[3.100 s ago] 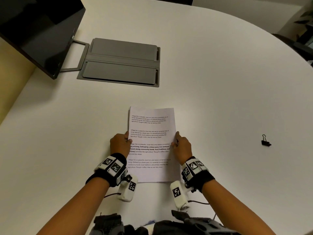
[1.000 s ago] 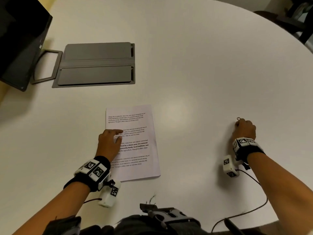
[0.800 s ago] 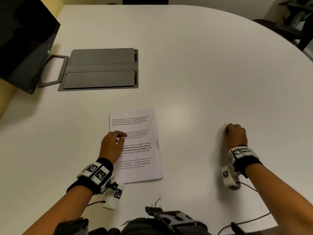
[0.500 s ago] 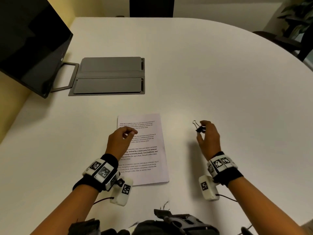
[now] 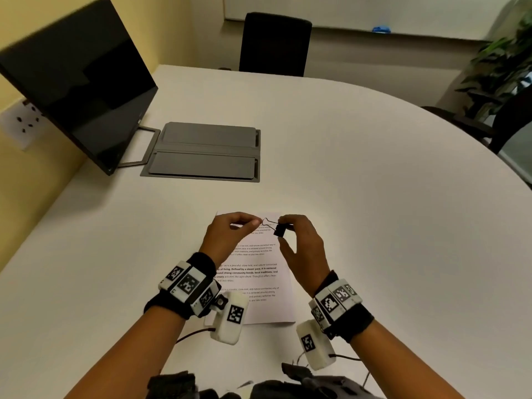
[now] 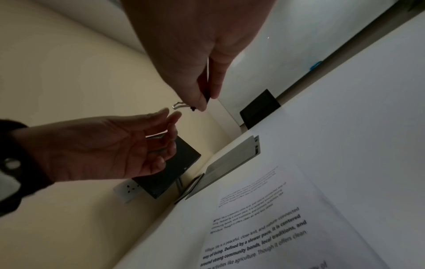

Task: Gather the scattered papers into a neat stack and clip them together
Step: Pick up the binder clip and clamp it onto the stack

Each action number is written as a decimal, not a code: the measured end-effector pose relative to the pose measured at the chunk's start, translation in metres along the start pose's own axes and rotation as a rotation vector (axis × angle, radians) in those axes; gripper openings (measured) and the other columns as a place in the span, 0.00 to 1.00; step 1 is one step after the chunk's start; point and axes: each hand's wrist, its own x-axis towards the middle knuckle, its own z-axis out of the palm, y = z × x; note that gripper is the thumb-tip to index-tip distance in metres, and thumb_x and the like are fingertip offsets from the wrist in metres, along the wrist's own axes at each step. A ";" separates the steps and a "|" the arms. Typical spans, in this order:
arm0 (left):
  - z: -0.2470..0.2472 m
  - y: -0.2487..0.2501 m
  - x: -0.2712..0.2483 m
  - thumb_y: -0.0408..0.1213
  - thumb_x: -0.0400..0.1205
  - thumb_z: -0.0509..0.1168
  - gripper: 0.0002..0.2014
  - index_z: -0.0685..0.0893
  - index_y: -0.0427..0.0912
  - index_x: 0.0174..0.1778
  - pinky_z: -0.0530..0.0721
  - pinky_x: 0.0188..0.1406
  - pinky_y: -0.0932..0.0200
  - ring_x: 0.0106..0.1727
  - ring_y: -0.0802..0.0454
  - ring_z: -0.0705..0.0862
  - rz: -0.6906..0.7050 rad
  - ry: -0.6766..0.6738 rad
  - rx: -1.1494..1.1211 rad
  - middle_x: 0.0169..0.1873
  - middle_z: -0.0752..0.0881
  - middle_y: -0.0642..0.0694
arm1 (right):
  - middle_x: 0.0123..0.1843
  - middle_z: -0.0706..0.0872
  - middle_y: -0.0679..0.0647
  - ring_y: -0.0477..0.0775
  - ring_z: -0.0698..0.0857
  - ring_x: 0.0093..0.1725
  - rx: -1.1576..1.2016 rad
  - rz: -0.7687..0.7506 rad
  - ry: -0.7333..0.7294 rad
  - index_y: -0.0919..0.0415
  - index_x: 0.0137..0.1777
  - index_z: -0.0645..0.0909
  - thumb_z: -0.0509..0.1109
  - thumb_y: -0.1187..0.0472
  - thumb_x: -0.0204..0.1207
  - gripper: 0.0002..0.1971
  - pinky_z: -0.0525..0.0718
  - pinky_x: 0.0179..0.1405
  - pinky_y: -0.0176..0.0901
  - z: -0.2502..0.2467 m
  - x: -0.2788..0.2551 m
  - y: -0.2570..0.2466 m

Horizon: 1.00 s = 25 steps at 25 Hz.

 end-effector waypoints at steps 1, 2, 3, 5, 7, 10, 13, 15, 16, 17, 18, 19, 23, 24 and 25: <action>-0.001 0.004 -0.003 0.48 0.76 0.70 0.08 0.90 0.52 0.47 0.83 0.57 0.56 0.51 0.54 0.87 0.008 0.011 -0.011 0.46 0.90 0.52 | 0.55 0.83 0.52 0.51 0.84 0.55 -0.018 -0.027 -0.001 0.54 0.56 0.74 0.72 0.72 0.71 0.18 0.82 0.58 0.40 -0.001 0.001 -0.005; -0.003 0.008 -0.006 0.47 0.75 0.70 0.09 0.90 0.50 0.47 0.82 0.56 0.58 0.51 0.54 0.87 0.016 0.015 -0.021 0.46 0.90 0.52 | 0.55 0.82 0.52 0.52 0.84 0.55 -0.033 -0.045 0.003 0.55 0.56 0.74 0.72 0.71 0.71 0.18 0.82 0.57 0.40 -0.002 0.002 -0.010; -0.005 0.012 -0.009 0.46 0.75 0.71 0.09 0.89 0.48 0.48 0.82 0.54 0.59 0.51 0.54 0.87 0.024 0.013 -0.031 0.46 0.90 0.51 | 0.54 0.82 0.53 0.52 0.84 0.54 -0.044 -0.060 0.011 0.57 0.56 0.76 0.72 0.71 0.71 0.16 0.83 0.56 0.40 -0.004 0.004 -0.014; -0.009 0.019 -0.015 0.46 0.76 0.70 0.10 0.89 0.47 0.48 0.82 0.53 0.59 0.49 0.54 0.87 0.034 -0.009 -0.051 0.47 0.90 0.50 | 0.54 0.83 0.53 0.52 0.84 0.53 -0.050 -0.088 0.030 0.59 0.56 0.76 0.72 0.71 0.71 0.15 0.84 0.55 0.40 -0.008 0.006 -0.022; -0.014 0.026 -0.019 0.46 0.77 0.69 0.10 0.88 0.46 0.48 0.81 0.50 0.62 0.47 0.55 0.86 0.047 -0.050 -0.089 0.46 0.89 0.51 | 0.53 0.83 0.54 0.49 0.84 0.52 -0.038 -0.108 0.056 0.59 0.55 0.76 0.73 0.71 0.71 0.15 0.84 0.55 0.35 -0.011 0.009 -0.030; -0.021 0.038 -0.029 0.44 0.80 0.66 0.10 0.86 0.42 0.51 0.77 0.40 0.74 0.42 0.59 0.81 0.090 -0.092 -0.121 0.44 0.85 0.51 | 0.51 0.84 0.55 0.44 0.83 0.51 0.027 -0.095 0.123 0.64 0.54 0.78 0.74 0.72 0.70 0.14 0.82 0.56 0.27 -0.017 0.011 -0.045; -0.026 0.045 -0.036 0.46 0.80 0.64 0.10 0.85 0.46 0.51 0.74 0.50 0.60 0.48 0.55 0.83 0.065 -0.108 -0.196 0.48 0.85 0.50 | 0.51 0.85 0.56 0.47 0.85 0.51 0.129 -0.086 0.174 0.65 0.51 0.78 0.74 0.72 0.69 0.12 0.84 0.57 0.31 -0.024 0.013 -0.061; -0.028 0.047 -0.038 0.47 0.80 0.64 0.08 0.85 0.50 0.49 0.73 0.54 0.56 0.51 0.56 0.84 0.030 -0.125 -0.271 0.47 0.86 0.53 | 0.52 0.86 0.56 0.47 0.85 0.53 0.223 -0.062 0.191 0.62 0.48 0.77 0.74 0.72 0.70 0.11 0.85 0.57 0.34 -0.030 0.014 -0.072; -0.029 0.047 -0.037 0.47 0.80 0.64 0.08 0.85 0.51 0.49 0.72 0.55 0.55 0.51 0.56 0.84 0.007 -0.134 -0.311 0.46 0.86 0.53 | 0.52 0.86 0.56 0.48 0.86 0.54 0.271 -0.044 0.193 0.59 0.46 0.75 0.74 0.72 0.70 0.12 0.86 0.56 0.35 -0.032 0.015 -0.076; -0.029 0.048 -0.037 0.47 0.79 0.64 0.08 0.85 0.51 0.48 0.72 0.55 0.54 0.52 0.55 0.84 -0.013 -0.146 -0.351 0.45 0.86 0.54 | 0.53 0.86 0.56 0.49 0.86 0.55 0.309 -0.033 0.197 0.57 0.45 0.74 0.74 0.71 0.70 0.13 0.86 0.56 0.37 -0.034 0.015 -0.080; -0.029 0.050 -0.036 0.47 0.80 0.64 0.07 0.85 0.51 0.48 0.72 0.54 0.54 0.52 0.55 0.84 -0.040 -0.163 -0.401 0.44 0.85 0.54 | 0.54 0.87 0.56 0.50 0.86 0.56 0.337 -0.031 0.201 0.55 0.45 0.73 0.74 0.71 0.70 0.14 0.87 0.55 0.38 -0.035 0.016 -0.083; -0.029 0.052 -0.035 0.46 0.80 0.64 0.07 0.85 0.51 0.47 0.72 0.52 0.55 0.51 0.54 0.83 -0.075 -0.185 -0.466 0.43 0.85 0.54 | 0.54 0.87 0.56 0.51 0.86 0.56 0.361 -0.031 0.201 0.53 0.44 0.72 0.73 0.71 0.71 0.15 0.87 0.55 0.40 -0.036 0.017 -0.085; -0.025 0.059 -0.033 0.43 0.78 0.68 0.04 0.87 0.50 0.41 0.74 0.41 0.61 0.47 0.55 0.83 -0.247 -0.247 -0.720 0.41 0.86 0.55 | 0.55 0.86 0.57 0.50 0.87 0.58 0.538 0.022 0.181 0.57 0.44 0.69 0.71 0.76 0.70 0.16 0.87 0.56 0.47 -0.037 0.025 -0.087; -0.025 0.060 -0.032 0.43 0.77 0.68 0.04 0.87 0.49 0.41 0.74 0.41 0.62 0.46 0.55 0.83 -0.251 -0.248 -0.730 0.41 0.86 0.55 | 0.55 0.86 0.57 0.51 0.87 0.59 0.580 0.035 0.176 0.59 0.45 0.69 0.71 0.77 0.70 0.16 0.87 0.56 0.48 -0.037 0.027 -0.087; -0.025 0.061 -0.032 0.43 0.77 0.68 0.04 0.87 0.50 0.41 0.74 0.41 0.62 0.47 0.55 0.83 -0.251 -0.245 -0.720 0.41 0.85 0.54 | 0.55 0.86 0.57 0.52 0.87 0.59 0.618 0.053 0.164 0.60 0.46 0.69 0.70 0.77 0.71 0.16 0.87 0.57 0.49 -0.037 0.028 -0.086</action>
